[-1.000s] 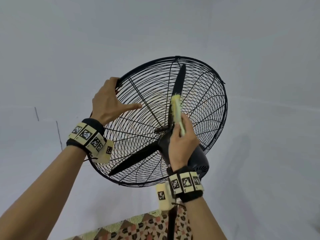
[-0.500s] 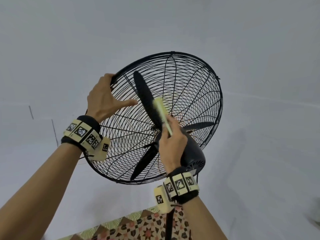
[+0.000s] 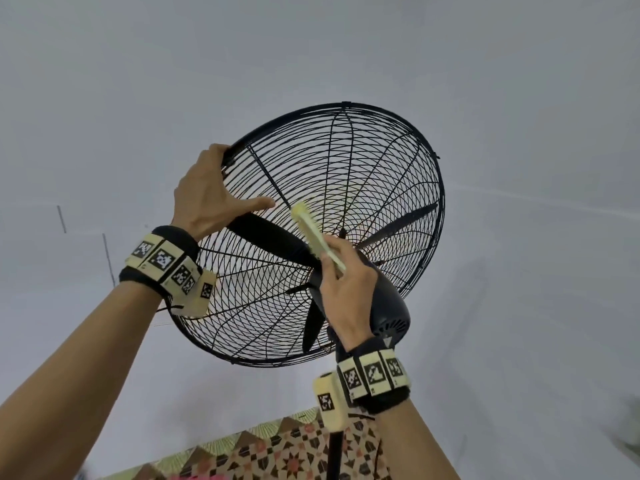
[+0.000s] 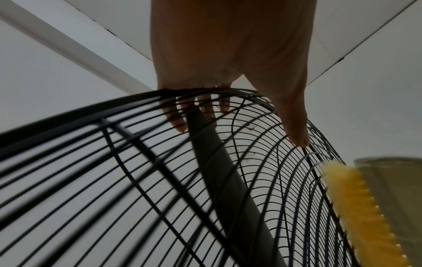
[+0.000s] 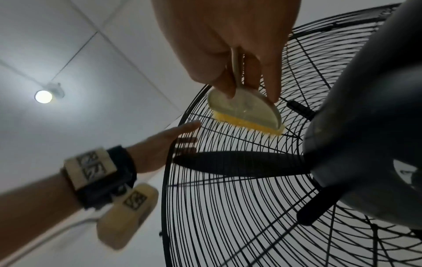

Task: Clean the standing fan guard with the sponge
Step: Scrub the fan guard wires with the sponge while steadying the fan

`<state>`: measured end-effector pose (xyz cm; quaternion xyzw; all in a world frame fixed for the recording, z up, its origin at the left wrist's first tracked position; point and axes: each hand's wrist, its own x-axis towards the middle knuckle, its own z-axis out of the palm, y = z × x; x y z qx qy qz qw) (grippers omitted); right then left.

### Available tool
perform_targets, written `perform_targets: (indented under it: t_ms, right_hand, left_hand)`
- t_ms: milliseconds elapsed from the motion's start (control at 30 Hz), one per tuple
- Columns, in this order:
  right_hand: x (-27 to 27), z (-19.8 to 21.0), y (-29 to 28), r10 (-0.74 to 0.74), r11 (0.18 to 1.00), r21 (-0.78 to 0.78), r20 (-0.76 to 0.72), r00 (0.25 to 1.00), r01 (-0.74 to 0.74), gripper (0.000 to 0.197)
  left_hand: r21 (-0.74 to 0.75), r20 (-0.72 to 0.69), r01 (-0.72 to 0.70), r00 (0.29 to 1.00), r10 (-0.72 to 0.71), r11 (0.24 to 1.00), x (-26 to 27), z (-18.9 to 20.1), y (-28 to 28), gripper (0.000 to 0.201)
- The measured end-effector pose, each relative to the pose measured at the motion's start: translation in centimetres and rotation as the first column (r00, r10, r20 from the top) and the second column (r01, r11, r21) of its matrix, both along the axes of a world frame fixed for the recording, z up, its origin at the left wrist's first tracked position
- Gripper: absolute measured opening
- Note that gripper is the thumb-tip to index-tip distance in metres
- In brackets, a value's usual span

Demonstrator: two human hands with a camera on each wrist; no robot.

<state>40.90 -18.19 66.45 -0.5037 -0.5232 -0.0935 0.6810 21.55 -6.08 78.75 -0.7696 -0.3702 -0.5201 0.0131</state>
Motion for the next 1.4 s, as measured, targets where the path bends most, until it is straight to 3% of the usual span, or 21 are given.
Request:
perform_targets:
  t_ms: [67,167,400,567,767,967,1133,1333,1400]
  right_hand:
    - [0.7,0.3,-0.3,-0.012,0.999,0.044,-0.14,0.99,0.018,0.027]
    - [1.2,0.5,0.2,-0.127,0.976,0.135,-0.284,0.95,0.171,0.024]
    - [-0.2,-1.5,0.1,0.005,1.0,0.011,-0.142,0.99,-0.004,0.022]
    - [0.7,-0.9,0.6,-0.122,0.979,0.126,-0.283,0.951,0.163,0.023]
    - [-0.6,-2.8,1.0,0.005,1.0,-0.01,-0.095,0.995,-0.006,0.023]
    - [-0.1,-1.3,0.8,-0.114,0.984,0.105,-0.262,0.958,0.146,0.024]
    - [-1.0,-2.8,0.5,0.01,1.0,-0.01,-0.115,0.993,-0.011,0.027]
    - [0.5,-1.3,0.3,-0.089,0.976,0.146,-0.418,0.904,0.163,0.036]
    - [-0.4,-1.4,0.9,-0.124,0.981,0.099,-0.349,0.929,0.168,0.04]
  left_hand:
    - [0.001,-0.002,-0.003,1.0,0.003,1.0,0.0,0.0,-0.2,0.114]
    - [0.007,0.001,-0.008,1.0,0.008,1.0,0.3,0.1,-0.4,0.115]
    - [-0.022,0.012,-0.005,1.0,0.005,1.0,0.1,0.0,-0.2,0.107]
    - [-0.009,0.005,-0.004,1.0,0.004,1.0,0.4,0.1,-0.5,0.108]
    - [-0.05,0.014,-0.014,1.0,0.015,0.999,0.3,0.1,-0.4,0.11]
    - [-0.038,0.002,-0.005,1.0,0.005,0.999,0.6,0.4,-1.1,0.11]
    - [-0.057,0.006,-0.014,1.0,0.014,0.998,0.3,0.4,-0.7,0.11]
    - [-0.033,-0.001,-0.008,1.0,0.008,0.999,0.6,0.4,-0.9,0.111]
    - [-0.032,0.001,-0.006,1.0,0.006,0.999,0.8,0.5,-1.1,0.109]
